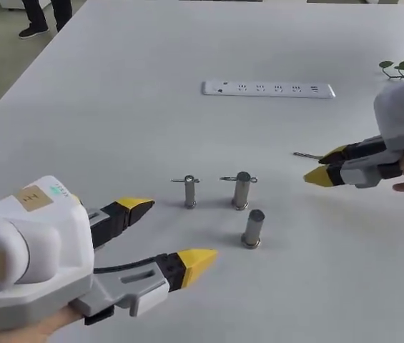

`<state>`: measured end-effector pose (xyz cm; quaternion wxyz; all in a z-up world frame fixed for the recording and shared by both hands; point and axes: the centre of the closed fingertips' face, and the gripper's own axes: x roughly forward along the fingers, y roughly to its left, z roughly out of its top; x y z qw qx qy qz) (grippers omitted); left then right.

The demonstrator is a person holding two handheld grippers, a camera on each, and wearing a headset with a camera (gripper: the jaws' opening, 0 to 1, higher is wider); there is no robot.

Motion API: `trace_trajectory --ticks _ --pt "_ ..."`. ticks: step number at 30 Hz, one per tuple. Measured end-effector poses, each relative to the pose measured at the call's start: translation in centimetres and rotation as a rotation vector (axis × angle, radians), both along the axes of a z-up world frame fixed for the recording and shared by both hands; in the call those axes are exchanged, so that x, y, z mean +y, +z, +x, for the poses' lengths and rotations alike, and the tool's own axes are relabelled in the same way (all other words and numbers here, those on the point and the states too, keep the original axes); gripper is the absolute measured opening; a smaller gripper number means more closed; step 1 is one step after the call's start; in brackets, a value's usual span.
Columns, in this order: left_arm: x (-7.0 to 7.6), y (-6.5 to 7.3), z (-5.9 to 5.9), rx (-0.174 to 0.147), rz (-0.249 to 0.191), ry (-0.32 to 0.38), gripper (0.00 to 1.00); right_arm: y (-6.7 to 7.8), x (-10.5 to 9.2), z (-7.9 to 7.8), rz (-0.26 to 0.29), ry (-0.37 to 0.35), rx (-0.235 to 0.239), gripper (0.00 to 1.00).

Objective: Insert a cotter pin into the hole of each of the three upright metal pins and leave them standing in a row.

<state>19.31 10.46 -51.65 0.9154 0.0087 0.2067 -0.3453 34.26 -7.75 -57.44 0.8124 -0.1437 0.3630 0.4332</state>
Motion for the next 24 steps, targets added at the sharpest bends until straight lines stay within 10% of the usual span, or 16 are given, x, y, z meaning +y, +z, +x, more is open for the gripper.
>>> trace_trajectory --ticks 24 --pt "0.7 -0.8 0.6 0.018 0.005 0.023 0.6 -2.8 -1.8 4.4 -0.145 -0.008 -0.042 0.18"
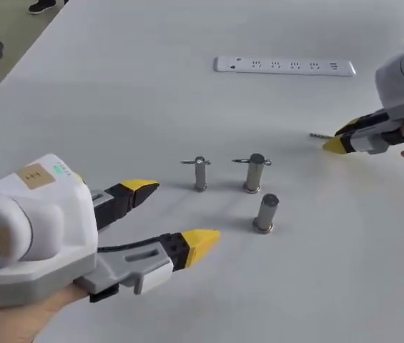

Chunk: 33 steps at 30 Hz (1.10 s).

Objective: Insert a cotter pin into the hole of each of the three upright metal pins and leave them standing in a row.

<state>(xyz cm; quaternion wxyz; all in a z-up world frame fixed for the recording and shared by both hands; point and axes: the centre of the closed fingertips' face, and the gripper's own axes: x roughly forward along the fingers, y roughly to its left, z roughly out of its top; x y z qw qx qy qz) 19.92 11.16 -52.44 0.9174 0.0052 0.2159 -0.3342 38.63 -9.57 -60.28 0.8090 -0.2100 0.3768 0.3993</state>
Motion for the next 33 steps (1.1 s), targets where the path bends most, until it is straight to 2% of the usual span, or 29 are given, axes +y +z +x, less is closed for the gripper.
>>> trace_trajectory --ticks 6,9,11,15,23,26,31,33 --pt "0.0 0.2 0.2 -0.005 0.001 0.003 0.59 -0.1 0.0 0.6 -0.03 0.023 0.011 0.12" --pt "-0.1 0.2 0.2 -0.005 0.003 -0.001 0.58 -0.1 -0.1 0.5 -0.087 0.066 0.019 0.08" --pt "-0.2 0.3 0.2 -0.006 -0.001 -0.006 0.58 -0.2 0.0 0.3 -0.093 0.067 0.054 0.05" --pt "-0.4 0.3 0.2 -0.006 -0.001 -0.012 0.58 -0.1 -0.1 0.5 -0.095 0.036 0.089 0.04" --pt "-1.0 0.0 0.2 0.009 0.001 -0.045 0.58 -0.3 -0.4 0.8 -0.111 0.065 0.094 0.01" --pt "-0.9 0.2 0.3 0.003 0.008 -0.053 0.58 -0.4 -0.4 0.9 -0.145 0.09 0.095 0.01" --pt "-0.8 0.5 0.4 -0.008 0.013 -0.056 0.58 -0.7 -1.1 2.0 -0.16 0.078 0.111 0.0" --pt "-0.8 0.6 0.3 -0.007 0.013 -0.056 0.57 -0.7 -1.1 2.0 -0.159 0.07 0.118 0.0"
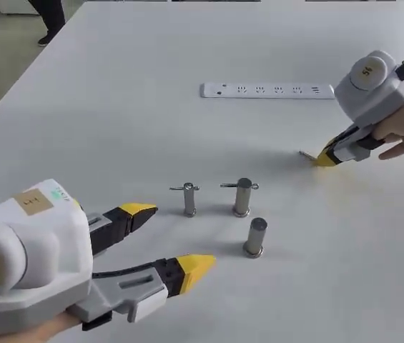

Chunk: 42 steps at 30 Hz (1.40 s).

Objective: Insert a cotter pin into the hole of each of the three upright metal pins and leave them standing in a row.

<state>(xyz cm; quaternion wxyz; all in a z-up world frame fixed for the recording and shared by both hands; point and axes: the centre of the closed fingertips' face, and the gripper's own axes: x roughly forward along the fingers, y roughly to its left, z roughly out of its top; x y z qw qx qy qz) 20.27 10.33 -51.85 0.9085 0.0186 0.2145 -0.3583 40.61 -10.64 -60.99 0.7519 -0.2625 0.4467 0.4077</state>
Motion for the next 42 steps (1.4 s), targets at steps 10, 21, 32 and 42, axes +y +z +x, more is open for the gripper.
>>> trace_trajectory --ticks 10,21,32,42 --pt "-0.2 0.3 0.3 -0.001 -0.003 -0.003 0.57 0.1 0.2 -0.4 -0.026 0.017 -0.025 0.0" --pt "-0.1 1.3 0.8 -0.021 -0.008 -0.007 0.57 1.2 1.2 -0.8 -0.051 0.088 -0.105 0.0" --pt "-0.7 2.8 1.3 -0.05 0.006 -0.026 0.56 6.3 4.4 -4.5 0.004 0.214 -0.239 0.0" --pt "-2.0 2.8 1.0 0.0 -0.014 -0.058 0.47 8.7 7.2 -10.9 0.055 0.363 -0.28 0.0"
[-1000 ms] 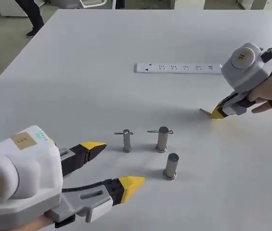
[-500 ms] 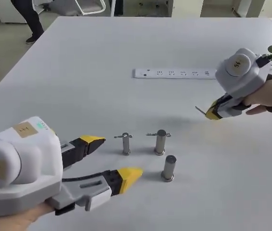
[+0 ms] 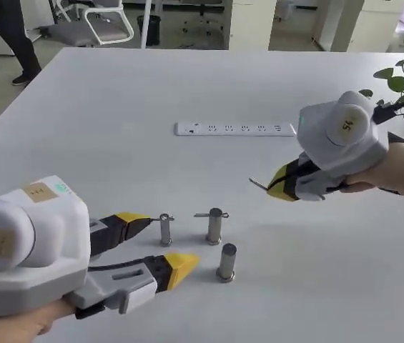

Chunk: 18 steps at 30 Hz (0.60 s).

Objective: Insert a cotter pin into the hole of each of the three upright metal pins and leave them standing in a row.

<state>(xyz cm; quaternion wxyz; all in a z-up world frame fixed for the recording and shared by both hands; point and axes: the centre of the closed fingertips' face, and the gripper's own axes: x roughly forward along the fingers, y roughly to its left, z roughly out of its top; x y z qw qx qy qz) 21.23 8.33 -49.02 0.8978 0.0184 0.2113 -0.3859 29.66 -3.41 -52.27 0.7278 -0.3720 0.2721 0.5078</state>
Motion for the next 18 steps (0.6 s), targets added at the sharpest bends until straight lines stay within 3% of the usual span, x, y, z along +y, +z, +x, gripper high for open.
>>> trace_trajectory --ticks 7,11,14,16,18 --pt "-0.5 0.2 0.2 0.067 -0.06 0.004 0.4 0.7 1.8 -3.5 0.028 0.084 0.019 0.0" --pt "-1.2 0.2 0.2 0.089 -0.081 0.001 0.37 1.5 3.0 -5.1 0.036 0.137 -0.001 0.0" --pt "-2.0 0.1 -0.1 0.119 -0.103 -0.014 0.34 1.9 3.8 -6.2 0.047 0.173 -0.005 0.0" --pt "-2.5 0.1 -0.3 0.158 -0.134 -0.019 0.33 2.0 4.2 -6.7 0.04 0.199 -0.02 0.0" --pt "-2.6 0.2 -0.3 0.17 -0.152 -0.016 0.31 2.0 4.5 -7.2 0.039 0.217 -0.021 0.0"
